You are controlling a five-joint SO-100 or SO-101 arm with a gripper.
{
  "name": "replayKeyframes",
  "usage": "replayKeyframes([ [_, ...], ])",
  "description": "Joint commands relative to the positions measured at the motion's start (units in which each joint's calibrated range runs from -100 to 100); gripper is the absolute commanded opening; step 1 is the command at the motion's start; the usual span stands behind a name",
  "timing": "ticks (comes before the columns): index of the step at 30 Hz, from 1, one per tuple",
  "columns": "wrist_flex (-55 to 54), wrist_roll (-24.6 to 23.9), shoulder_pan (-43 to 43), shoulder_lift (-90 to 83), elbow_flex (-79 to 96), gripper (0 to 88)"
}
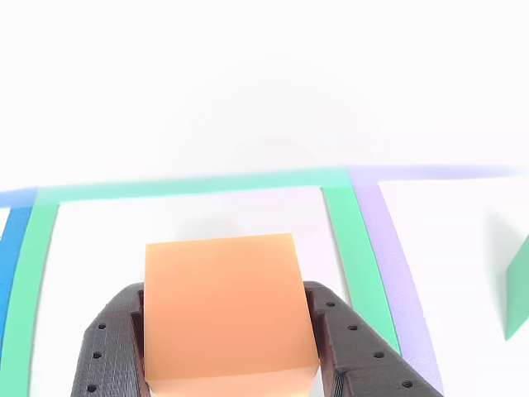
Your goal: Tower of hanoi
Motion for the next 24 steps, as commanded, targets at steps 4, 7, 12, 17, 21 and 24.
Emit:
replayKeyframes([
  [4,10.1,0.0,-1.2,-14.9,2.6,9.1],
  [7,17.2,0.0,-1.3,-22.1,3.3,9.3],
  [12,32.6,0.0,-1.4,-35.0,2.1,9.3],
  [17,52.9,0.0,-1.6,-47.8,-3.0,8.9],
  [21,74.7,0.0,-1.9,-56.9,-12.1,8.2],
  [24,92.2,0.0,-2.3,-61.3,-22.2,8.3],
])
